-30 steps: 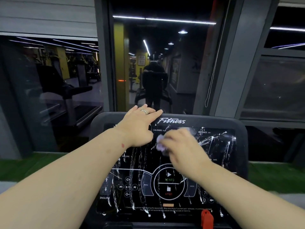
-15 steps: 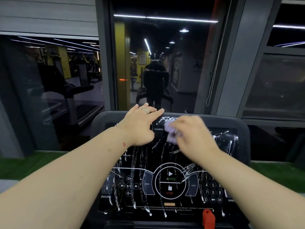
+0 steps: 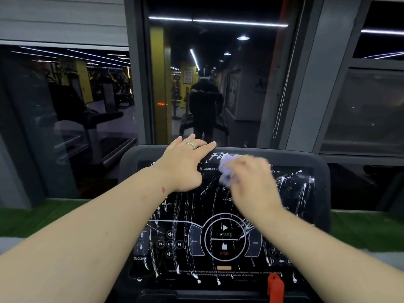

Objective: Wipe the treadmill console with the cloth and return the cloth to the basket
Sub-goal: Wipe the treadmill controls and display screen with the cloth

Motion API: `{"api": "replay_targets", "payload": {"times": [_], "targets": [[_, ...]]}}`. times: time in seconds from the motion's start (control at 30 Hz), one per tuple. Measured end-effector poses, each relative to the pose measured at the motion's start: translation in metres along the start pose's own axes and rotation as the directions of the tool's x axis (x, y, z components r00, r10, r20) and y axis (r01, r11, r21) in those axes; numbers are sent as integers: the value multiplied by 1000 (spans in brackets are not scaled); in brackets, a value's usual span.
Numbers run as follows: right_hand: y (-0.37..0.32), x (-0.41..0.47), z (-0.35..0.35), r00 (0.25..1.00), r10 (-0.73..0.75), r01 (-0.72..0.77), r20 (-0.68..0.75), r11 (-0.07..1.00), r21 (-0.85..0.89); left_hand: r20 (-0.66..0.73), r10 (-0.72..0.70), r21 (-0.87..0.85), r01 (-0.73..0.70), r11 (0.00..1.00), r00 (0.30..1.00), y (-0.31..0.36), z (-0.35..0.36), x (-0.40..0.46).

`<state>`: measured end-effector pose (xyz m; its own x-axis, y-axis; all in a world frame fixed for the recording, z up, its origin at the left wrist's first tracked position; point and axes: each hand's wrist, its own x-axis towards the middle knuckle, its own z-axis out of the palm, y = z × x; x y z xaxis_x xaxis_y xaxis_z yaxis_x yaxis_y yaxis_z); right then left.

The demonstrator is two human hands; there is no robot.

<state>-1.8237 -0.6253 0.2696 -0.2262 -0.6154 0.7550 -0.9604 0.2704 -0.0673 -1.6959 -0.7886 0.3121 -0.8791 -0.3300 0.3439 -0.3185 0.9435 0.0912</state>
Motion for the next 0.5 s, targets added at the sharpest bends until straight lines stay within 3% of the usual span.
{"api": "replay_targets", "payload": {"times": [0.07, 0.1, 0.13, 0.17, 0.23, 0.27, 0.3, 0.37, 0.43, 0.47, 0.5], "targets": [[-11, -28, 12, 904, -348, 345, 250, 937, 57, -11, 2, 15, -2, 1000, 1000, 0, 2, 0], [-9, -32, 12, 845, -434, 436, 314, 897, 66, -10, 2, 20, -2, 1000, 1000, 0, 2, 1], [-2, -27, 10, 839, -443, 443, 316, 893, 75, -8, 3, 22, -2, 1000, 1000, 0, 2, 1], [6, -17, 7, 893, -353, 345, 281, 935, 78, -7, 2, 21, -2, 1000, 1000, -1, 3, 1], [16, 3, -3, 998, 12, -16, 66, 997, 75, -9, 0, 22, 0, 1000, 1000, -1, 3, 1], [18, 6, -4, 987, 155, -153, -40, 986, 62, -13, -1, 28, 1, 1000, 1000, 0, 3, 1], [15, 5, -4, 978, 192, -189, -79, 981, 43, -18, -1, 36, 2, 999, 1000, 0, 4, 1], [3, -11, 5, 998, -3, 1, 65, 999, 36, -28, -3, 53, 4, 999, 1000, 2, 5, 1], [-5, -37, 16, 902, -314, 303, 295, 949, 83, -34, -2, 69, 4, 998, 999, 2, 6, 1], [-2, -40, 15, 858, -378, 375, 347, 924, 78, -30, -3, 77, 6, 997, 1000, 2, 6, 1], [6, -35, 11, 863, -375, 374, 338, 925, 72, -22, -6, 85, 7, 996, 1000, 2, 6, 1]]}}
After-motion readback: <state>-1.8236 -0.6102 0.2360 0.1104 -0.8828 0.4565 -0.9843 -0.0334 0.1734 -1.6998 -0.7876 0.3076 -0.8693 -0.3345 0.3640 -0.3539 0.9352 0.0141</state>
